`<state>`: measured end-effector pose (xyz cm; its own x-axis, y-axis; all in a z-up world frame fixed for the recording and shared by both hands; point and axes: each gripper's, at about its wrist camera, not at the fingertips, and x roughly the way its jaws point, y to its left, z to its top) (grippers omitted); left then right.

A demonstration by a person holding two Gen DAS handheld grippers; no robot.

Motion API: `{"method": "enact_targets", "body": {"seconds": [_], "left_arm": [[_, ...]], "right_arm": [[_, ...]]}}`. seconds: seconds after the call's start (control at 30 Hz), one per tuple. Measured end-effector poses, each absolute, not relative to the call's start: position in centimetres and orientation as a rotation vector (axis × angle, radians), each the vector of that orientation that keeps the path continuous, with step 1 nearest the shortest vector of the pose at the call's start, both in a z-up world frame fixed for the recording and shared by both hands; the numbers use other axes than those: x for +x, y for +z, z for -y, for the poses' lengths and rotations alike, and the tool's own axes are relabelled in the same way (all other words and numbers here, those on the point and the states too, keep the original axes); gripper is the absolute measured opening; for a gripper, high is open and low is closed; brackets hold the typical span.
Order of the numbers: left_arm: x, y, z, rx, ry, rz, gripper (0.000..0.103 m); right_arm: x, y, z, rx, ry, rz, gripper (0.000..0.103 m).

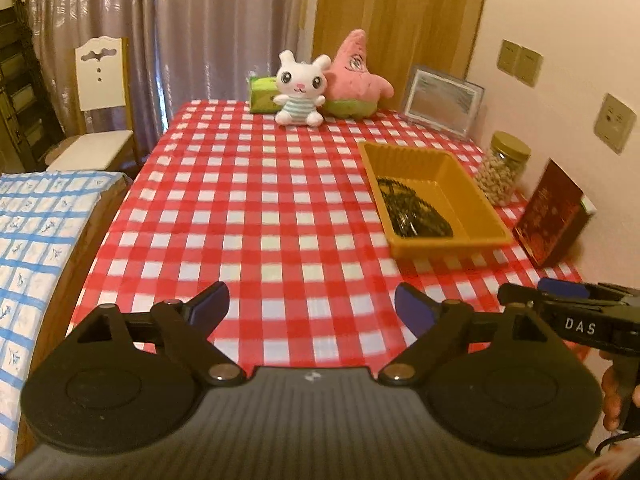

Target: Organize jewelry

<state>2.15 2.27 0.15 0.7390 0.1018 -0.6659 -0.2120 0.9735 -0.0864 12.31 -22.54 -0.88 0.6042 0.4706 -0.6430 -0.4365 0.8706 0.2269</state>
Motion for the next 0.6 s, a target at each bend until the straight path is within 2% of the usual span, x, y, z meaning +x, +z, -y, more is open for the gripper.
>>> {"method": "enact_targets", "body": {"seconds": [0.6], "left_arm": [[-6.4,-0.8,-2.2,-0.132,0.138,-0.779,0.089]], "right_arm": [[2.0,0.4,21.3,0.037,0.495,-0.812,0.064]]}}
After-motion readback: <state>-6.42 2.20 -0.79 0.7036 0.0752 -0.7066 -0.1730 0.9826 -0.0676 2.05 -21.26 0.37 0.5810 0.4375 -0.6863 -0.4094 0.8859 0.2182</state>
